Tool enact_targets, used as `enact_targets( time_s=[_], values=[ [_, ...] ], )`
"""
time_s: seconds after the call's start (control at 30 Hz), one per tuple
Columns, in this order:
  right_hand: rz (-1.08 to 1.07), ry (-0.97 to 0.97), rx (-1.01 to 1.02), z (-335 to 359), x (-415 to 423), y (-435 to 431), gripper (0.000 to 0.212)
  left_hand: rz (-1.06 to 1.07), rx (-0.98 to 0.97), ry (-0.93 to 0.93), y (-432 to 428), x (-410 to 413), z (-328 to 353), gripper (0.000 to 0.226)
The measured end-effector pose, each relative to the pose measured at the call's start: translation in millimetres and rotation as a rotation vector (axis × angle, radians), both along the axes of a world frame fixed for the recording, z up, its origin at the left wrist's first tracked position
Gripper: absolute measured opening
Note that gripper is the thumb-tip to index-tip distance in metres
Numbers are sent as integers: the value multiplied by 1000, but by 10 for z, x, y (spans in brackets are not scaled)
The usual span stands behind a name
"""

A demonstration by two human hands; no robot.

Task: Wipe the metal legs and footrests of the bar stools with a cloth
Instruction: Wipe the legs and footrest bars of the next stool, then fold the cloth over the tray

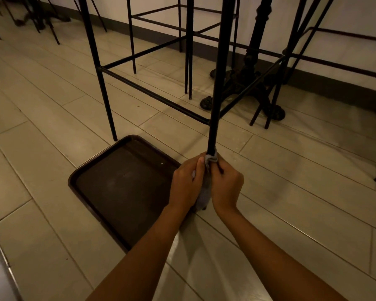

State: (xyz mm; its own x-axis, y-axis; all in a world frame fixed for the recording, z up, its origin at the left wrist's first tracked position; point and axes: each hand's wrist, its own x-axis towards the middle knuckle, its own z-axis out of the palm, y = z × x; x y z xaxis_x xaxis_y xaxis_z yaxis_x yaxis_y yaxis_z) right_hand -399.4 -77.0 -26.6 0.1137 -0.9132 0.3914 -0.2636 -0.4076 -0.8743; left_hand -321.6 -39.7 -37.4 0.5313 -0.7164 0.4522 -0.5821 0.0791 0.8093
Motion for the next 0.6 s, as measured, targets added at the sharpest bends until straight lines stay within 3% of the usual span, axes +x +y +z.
enact_targets(
  time_s=[0.17,0.37,0.6],
  values=[
    [-73,-15,-67,186,74,-61,22,-6,0,42,28,28,63,55],
    [-75,-10,-100,370,80,-88,16,-72,59,31,107,88,107,47],
    [-45,15,-86,456,-58,-113,16,-148,233,124,217,133,58,78]
  ],
)
